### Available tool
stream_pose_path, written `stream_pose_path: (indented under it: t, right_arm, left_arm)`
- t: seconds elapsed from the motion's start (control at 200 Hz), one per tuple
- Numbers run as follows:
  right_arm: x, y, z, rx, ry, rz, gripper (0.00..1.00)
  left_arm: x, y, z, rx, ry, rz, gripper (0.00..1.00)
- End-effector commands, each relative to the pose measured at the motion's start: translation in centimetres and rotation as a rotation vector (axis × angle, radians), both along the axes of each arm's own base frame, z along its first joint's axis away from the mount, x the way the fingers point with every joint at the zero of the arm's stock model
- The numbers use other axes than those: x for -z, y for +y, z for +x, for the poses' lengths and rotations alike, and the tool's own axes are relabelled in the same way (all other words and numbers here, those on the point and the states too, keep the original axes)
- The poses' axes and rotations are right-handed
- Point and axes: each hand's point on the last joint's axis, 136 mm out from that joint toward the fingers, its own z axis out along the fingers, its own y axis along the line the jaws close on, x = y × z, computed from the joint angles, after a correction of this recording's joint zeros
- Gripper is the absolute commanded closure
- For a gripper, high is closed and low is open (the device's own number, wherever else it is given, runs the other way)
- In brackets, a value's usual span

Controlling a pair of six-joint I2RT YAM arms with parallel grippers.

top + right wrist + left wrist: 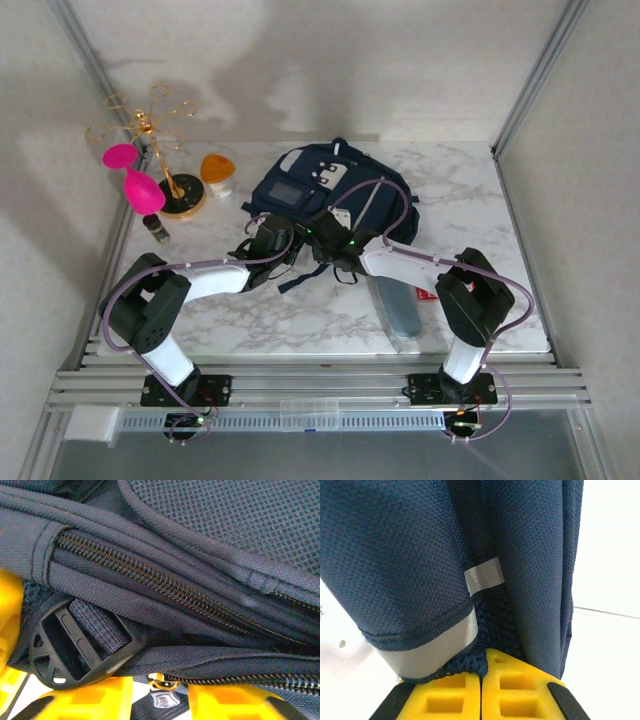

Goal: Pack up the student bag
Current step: Zip the student bag at the center of the table.

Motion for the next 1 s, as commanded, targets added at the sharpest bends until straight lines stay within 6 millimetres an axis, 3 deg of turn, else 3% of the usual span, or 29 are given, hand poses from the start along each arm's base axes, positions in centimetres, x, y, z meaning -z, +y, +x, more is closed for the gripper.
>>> stream_pose_path:
  t: [0.0, 0.21, 0.416, 0.596, 0.821, 0.996]
  right_arm:
    - [-0.1, -3.3, 0.8, 0.118, -0.039, -0.093, 0.71]
    - [-0.2, -5.5, -1.0, 0.091, 0.008, -0.098, 0.82]
    - [1.6, -1.6, -1.1, -0.071, 0.082, -0.071, 0.73]
    - [1.5, -1.3, 0.2, -0.094, 0.027, -0.101, 0.71]
    - [0.2, -1.4, 0.6, -0.144, -0.008, -0.151, 0.85]
    - [-0.3, -3.4, -1.0, -0.156, 0.022, -0.191, 0.97]
  left_arm:
    - [-4.2, -1.9, 0.2, 0.052, -0.088, -0.064, 1.00]
    - [-4.4, -1.0, 0.6, 0.034, -0.100, -0.038, 1.00]
    - [-4.7, -1.1, 0.8, 0.038, -0.107, -0.037, 1.00]
    - [-4.7, -1.2, 0.8, 0.045, -0.106, -0.040, 1.00]
    - [-4.6, -0.9, 1.2, 0.035, -0.105, -0.025, 1.00]
    - [-4.4, 1.6, 2.4, -0.009, -0.113, 0.036, 1.00]
